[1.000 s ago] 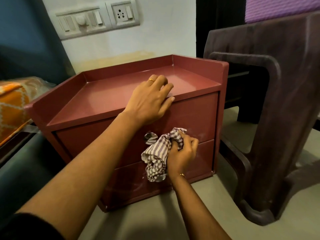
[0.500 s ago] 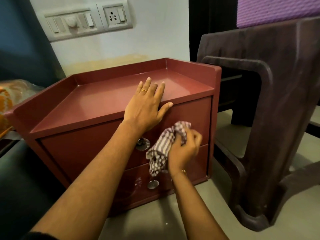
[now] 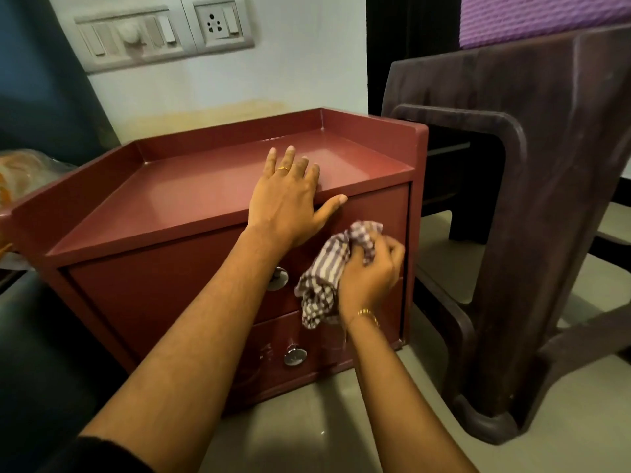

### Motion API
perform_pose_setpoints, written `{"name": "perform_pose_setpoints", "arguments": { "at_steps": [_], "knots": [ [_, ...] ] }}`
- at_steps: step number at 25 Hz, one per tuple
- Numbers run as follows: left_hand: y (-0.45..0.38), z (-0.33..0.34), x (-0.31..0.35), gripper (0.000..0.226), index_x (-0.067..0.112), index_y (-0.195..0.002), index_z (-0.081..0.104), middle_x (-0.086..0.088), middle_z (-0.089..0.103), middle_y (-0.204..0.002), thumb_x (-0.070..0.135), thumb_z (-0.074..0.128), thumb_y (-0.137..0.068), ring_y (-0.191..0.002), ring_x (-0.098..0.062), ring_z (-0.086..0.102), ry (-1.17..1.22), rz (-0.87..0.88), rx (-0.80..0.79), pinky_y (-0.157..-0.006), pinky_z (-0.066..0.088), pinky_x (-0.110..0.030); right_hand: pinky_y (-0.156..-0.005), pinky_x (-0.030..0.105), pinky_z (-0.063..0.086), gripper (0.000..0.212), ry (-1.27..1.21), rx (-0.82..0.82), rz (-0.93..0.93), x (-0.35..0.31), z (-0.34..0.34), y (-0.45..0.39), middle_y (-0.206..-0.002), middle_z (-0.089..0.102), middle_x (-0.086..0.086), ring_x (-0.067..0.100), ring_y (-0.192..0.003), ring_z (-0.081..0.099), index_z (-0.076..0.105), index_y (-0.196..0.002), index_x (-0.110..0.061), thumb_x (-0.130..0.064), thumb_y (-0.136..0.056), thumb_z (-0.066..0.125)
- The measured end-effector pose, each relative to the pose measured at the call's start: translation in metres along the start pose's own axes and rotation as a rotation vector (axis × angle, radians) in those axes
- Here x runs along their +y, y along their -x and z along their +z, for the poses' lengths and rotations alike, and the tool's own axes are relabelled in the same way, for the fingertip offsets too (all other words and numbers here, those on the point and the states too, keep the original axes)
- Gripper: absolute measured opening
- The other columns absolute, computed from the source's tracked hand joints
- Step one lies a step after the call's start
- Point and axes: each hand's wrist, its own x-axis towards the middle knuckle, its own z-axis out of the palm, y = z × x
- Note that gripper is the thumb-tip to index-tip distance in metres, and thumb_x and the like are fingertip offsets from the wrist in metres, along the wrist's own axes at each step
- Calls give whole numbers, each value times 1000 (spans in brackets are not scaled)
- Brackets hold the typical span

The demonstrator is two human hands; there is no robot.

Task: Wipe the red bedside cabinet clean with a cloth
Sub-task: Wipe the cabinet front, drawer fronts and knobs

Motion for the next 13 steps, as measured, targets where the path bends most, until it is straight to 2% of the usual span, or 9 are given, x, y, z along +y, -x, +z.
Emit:
{"name": "perform_pose_setpoints", "arguments": {
  "at_steps": [3,5,7,9,11,13],
  "knots": [
    [-2,0,5,81,8,-144,24,-12,28,-153,66,19,-88,-146,-27,10,-53,9,-4,-118,-3,-45,-73,15,38,28,-11,44,-58,-12,6,-15,-101,58,17,19,-85,49,70,-102,-1,8,-77,64],
    [-3,1,7,82,9,-145,23,-12,27,-153,67,19,-88,-146,-27,10,-69,16,0,-118,-3,-45,-70,1,37,25,4,48,25,9,-4,-1,-100,58,19,17,-83,49,70,-100,1,10,-77,64],
    [-3,2,7,82,9,-145,22,-11,28,-153,67,19,-87,-146,-27,10,-83,9,5,-118,-4,-45,-69,7,41,25,29,40,163,31,-20,22,-101,58,21,23,-84,54,69,-100,3,12,-78,64],
    [-3,2,8,82,11,-146,20,-11,26,-154,68,17,-87,-146,-28,9,-88,12,12,-118,-5,-44,-70,8,35,25,49,28,196,34,-23,21,-102,57,23,34,-90,58,68,-102,5,12,-78,63],
    [-4,3,7,82,12,-147,17,-12,23,-155,68,15,-87,-146,-28,7,-93,18,16,-118,-5,-44,-72,5,32,24,13,32,90,12,-11,-6,-105,57,23,32,-93,57,68,-103,5,8,-79,63],
    [-5,3,7,82,12,-148,14,-11,20,-156,68,14,-87,-146,-28,6,-102,23,10,-118,-5,-44,-75,13,34,25,10,61,-14,-9,1,-30,-108,58,18,25,-90,53,69,-105,-1,4,-81,63]
  ]
}}
